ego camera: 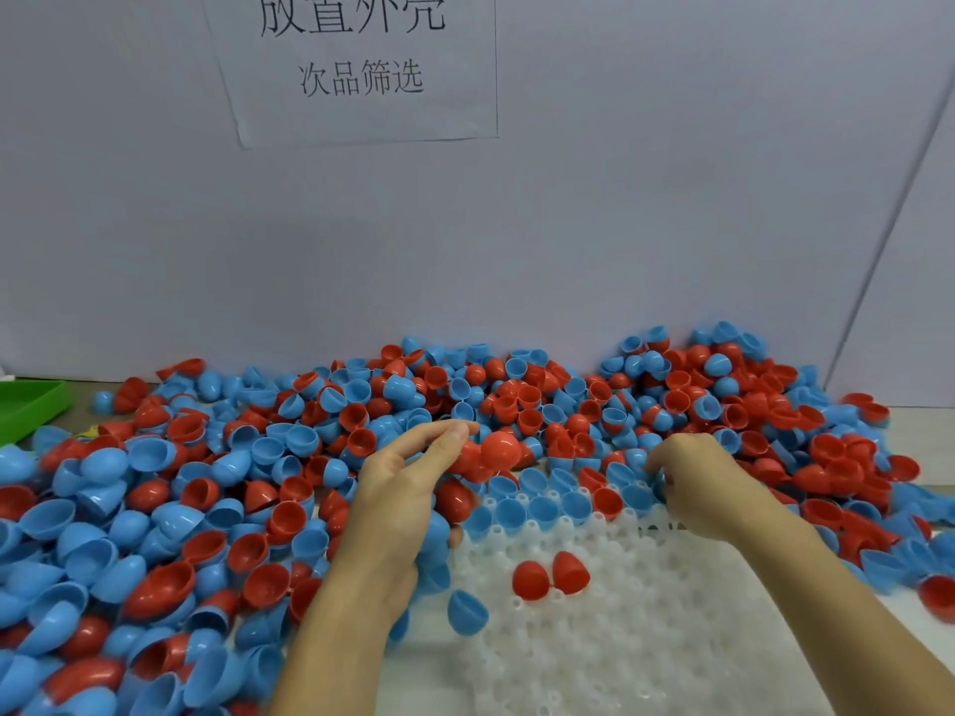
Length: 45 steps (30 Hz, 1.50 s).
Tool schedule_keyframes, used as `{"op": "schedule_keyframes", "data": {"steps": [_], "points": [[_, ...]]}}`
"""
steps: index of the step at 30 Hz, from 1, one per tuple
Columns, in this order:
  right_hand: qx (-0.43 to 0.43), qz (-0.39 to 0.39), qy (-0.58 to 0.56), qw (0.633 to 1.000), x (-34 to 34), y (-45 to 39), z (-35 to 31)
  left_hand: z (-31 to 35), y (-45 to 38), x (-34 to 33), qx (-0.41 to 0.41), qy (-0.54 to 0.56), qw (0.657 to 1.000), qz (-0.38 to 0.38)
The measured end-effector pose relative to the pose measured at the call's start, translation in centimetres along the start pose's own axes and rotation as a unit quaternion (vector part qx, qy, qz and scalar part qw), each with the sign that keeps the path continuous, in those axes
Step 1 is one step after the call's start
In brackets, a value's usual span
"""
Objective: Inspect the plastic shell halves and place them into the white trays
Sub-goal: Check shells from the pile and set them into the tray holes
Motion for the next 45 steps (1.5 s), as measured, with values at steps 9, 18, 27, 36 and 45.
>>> {"op": "schedule_keyframes", "data": {"steps": [9, 18, 27, 36, 45], "points": [[-0.008, 0.014, -0.005, 1.000, 1.5, 0.0, 0.4, 0.0, -0.1, 0.1, 0.010, 0.017, 1.000, 0.014], [0.208, -0.139, -0.150, 0.956, 4.7, 7.3, -8.2, -0.2, -0.1, 0.2, 0.022, 0.039, 0.998, 0.040], [0.228, -0.123, -0.107, 0.960, 1.7, 7.6, -10.4, -0.7, -0.4, 0.3, 0.035, 0.036, 0.998, 0.044], [0.172, -0.077, -0.330, 0.925, 4.2, 6.5, -5.8, -0.9, -0.7, 0.2, 0.039, 0.036, 0.998, 0.040], [0.016, 0.015, -0.371, 0.929, 4.4, 4.1, 2.2, -0.4, -0.2, -0.2, 0.050, 0.050, 0.997, 0.033]]}}
Point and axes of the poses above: each hand's wrist, its own y-axis away from the middle knuckle, its own x-axis out of the back of the hand, z = x × y, the point moved 3 cm from there along -y, towards the middle knuckle, and after that the axes turned 6 degrees about z, right-handed, at the moved point
